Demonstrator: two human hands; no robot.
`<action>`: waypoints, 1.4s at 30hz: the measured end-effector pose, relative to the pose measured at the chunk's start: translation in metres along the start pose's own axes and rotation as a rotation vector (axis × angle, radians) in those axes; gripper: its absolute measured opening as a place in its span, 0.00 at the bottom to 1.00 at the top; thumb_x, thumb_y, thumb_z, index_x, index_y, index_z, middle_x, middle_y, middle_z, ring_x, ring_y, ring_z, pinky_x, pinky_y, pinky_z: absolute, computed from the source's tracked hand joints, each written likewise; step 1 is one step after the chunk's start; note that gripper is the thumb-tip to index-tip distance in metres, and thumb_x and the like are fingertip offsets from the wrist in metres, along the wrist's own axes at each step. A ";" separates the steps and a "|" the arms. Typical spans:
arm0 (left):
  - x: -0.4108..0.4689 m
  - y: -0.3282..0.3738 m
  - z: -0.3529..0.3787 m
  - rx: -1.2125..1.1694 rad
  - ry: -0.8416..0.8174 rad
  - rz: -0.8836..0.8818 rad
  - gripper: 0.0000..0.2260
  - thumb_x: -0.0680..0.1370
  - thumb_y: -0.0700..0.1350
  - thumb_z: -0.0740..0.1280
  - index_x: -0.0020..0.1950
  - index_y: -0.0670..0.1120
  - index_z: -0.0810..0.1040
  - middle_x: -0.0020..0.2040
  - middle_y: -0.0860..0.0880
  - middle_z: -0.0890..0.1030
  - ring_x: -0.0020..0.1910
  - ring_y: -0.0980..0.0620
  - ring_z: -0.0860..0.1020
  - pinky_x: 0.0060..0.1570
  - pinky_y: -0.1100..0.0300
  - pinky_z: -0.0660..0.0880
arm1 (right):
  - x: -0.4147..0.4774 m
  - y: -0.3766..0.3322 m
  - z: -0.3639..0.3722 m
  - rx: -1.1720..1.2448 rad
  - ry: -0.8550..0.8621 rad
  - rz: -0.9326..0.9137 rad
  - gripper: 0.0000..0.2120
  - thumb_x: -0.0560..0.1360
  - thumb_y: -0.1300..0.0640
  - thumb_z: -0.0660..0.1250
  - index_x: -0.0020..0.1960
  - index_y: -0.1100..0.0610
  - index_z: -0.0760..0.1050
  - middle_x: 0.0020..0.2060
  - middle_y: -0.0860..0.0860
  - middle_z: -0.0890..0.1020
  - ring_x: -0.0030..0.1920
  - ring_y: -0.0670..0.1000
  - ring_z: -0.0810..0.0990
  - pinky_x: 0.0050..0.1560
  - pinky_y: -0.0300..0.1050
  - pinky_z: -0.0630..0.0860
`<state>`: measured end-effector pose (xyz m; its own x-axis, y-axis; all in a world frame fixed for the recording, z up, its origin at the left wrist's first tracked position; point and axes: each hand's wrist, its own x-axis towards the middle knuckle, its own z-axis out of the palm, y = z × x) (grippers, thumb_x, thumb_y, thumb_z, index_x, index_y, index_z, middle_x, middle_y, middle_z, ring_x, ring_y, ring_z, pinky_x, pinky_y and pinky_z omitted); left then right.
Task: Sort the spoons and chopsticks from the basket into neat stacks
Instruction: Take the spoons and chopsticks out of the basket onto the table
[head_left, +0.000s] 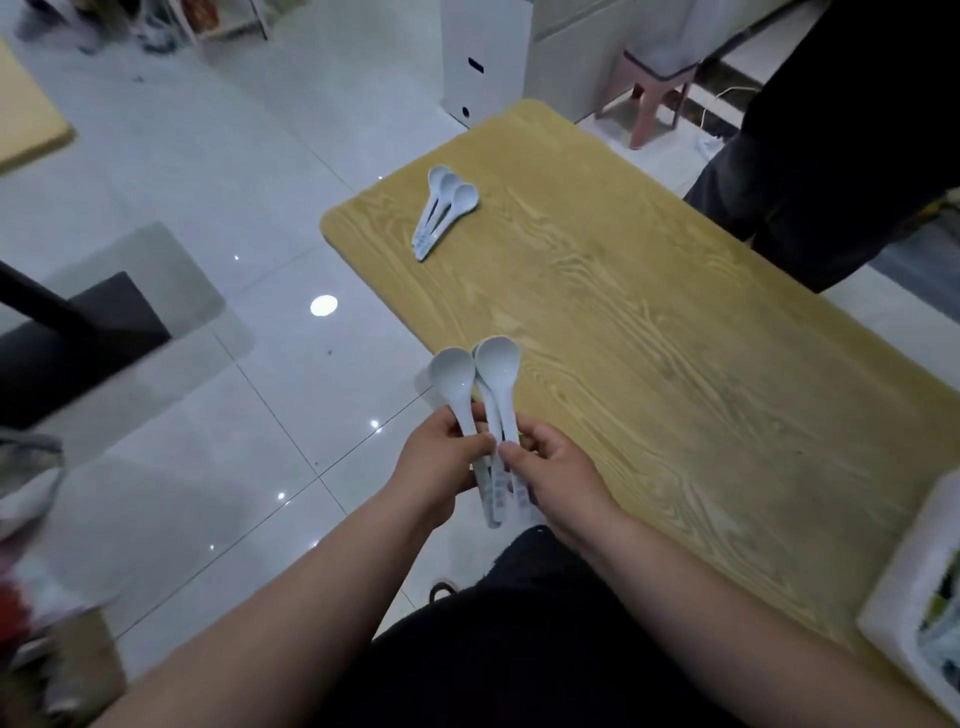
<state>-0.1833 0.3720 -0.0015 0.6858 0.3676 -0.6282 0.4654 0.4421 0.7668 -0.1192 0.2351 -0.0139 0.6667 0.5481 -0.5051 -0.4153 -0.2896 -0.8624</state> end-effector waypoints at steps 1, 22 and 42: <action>0.007 0.004 -0.001 0.010 0.001 -0.005 0.15 0.75 0.31 0.66 0.59 0.42 0.79 0.52 0.41 0.85 0.48 0.43 0.85 0.48 0.46 0.83 | 0.010 -0.004 0.000 -0.008 -0.021 0.015 0.14 0.75 0.51 0.70 0.60 0.41 0.81 0.50 0.50 0.86 0.55 0.55 0.84 0.62 0.62 0.78; 0.199 0.121 -0.062 0.119 0.115 -0.097 0.15 0.75 0.31 0.67 0.60 0.44 0.80 0.50 0.40 0.78 0.48 0.44 0.82 0.50 0.46 0.83 | 0.233 -0.052 -0.004 0.059 0.122 0.188 0.14 0.77 0.63 0.70 0.59 0.49 0.75 0.49 0.51 0.85 0.50 0.52 0.85 0.54 0.52 0.81; 0.474 0.232 -0.146 1.183 -0.170 0.301 0.25 0.77 0.44 0.70 0.72 0.51 0.66 0.68 0.45 0.67 0.53 0.46 0.79 0.52 0.55 0.75 | 0.438 -0.127 0.067 -0.200 0.609 0.345 0.22 0.78 0.60 0.66 0.71 0.51 0.66 0.54 0.51 0.81 0.47 0.51 0.79 0.41 0.43 0.72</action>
<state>0.1677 0.7680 -0.1407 0.8763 0.1763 -0.4483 0.4356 -0.6872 0.5813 0.1838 0.5647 -0.1234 0.7686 -0.1172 -0.6289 -0.5817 -0.5371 -0.6108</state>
